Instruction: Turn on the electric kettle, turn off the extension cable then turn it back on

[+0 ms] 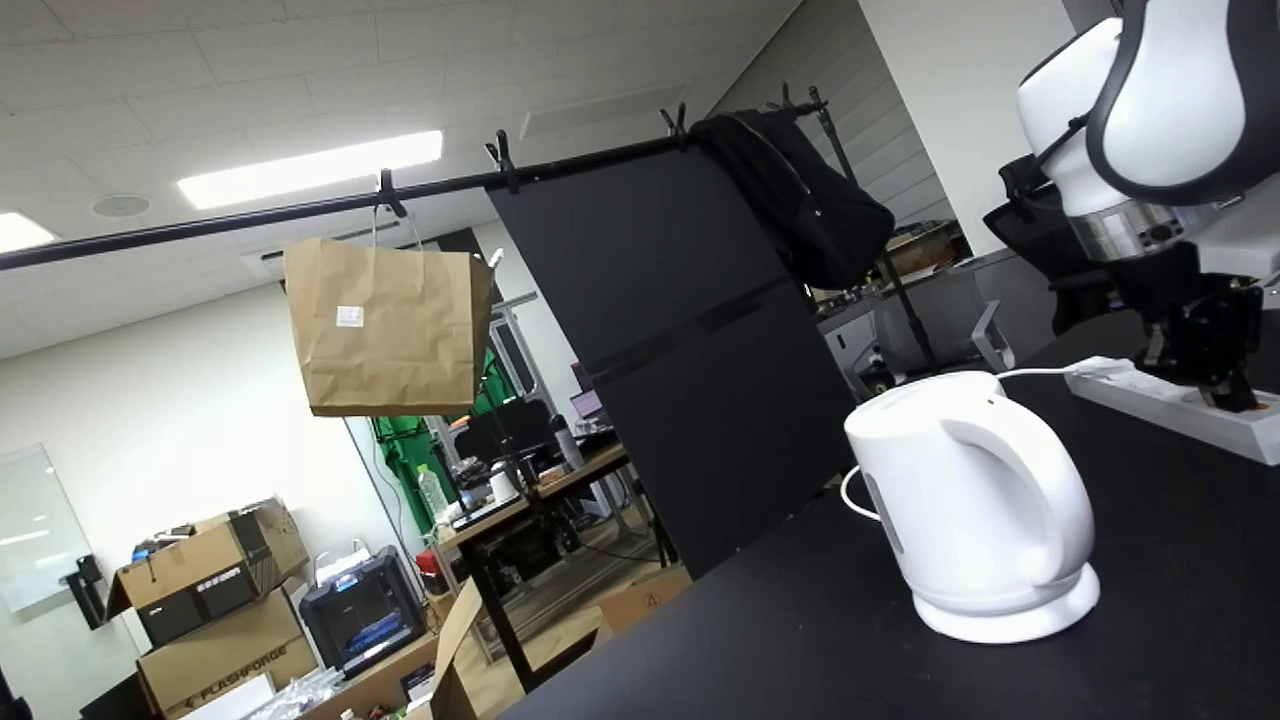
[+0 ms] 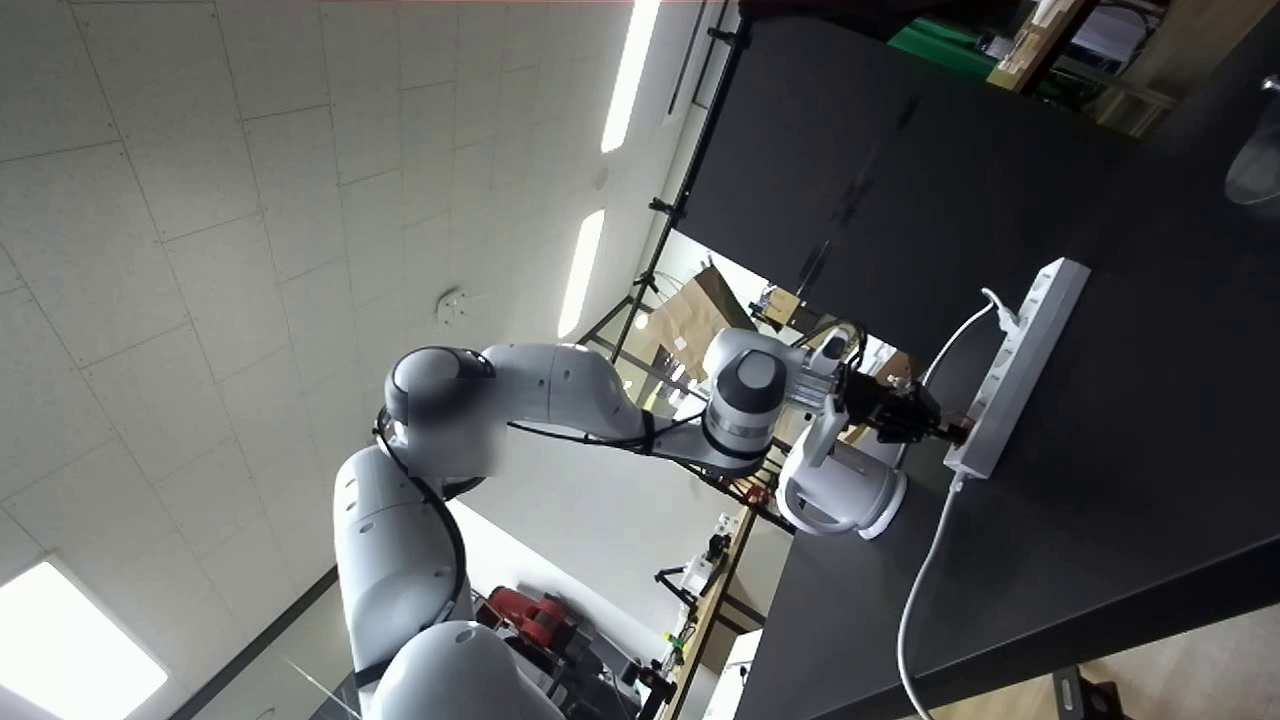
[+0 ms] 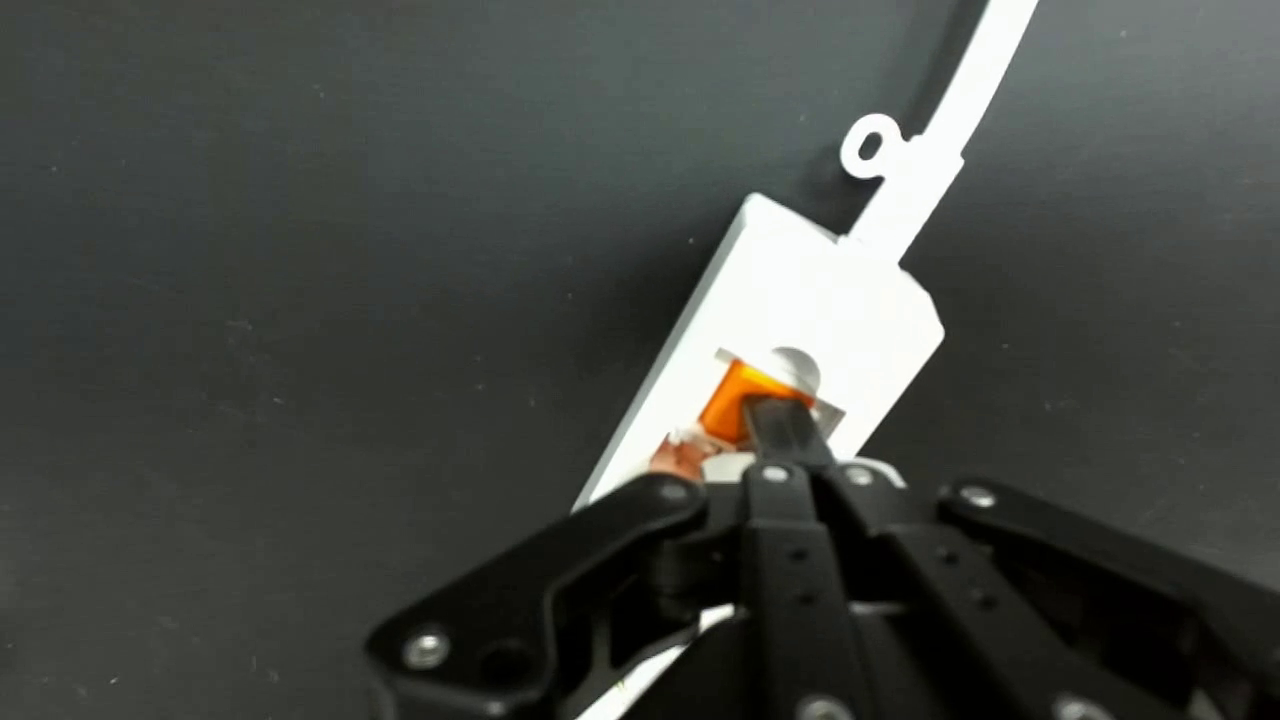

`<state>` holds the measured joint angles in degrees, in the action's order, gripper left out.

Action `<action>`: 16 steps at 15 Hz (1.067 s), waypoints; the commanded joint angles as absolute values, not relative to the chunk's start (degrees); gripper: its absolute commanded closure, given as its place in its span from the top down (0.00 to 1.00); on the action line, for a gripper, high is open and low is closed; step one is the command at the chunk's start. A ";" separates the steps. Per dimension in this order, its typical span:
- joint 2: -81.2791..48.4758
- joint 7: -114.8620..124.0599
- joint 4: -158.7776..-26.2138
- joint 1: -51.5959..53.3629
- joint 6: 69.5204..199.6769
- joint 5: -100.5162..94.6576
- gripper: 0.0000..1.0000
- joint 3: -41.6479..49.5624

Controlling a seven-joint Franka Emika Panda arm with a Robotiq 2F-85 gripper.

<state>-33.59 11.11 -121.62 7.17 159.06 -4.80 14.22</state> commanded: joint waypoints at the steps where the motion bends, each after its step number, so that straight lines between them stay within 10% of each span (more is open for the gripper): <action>1: -33.68 16.87 -124.05 12.04 160.88 -9.46 0.00 17.46; 16: -14.15 12.60 -133.04 8.95 159.53 -8.78 0.00 12.29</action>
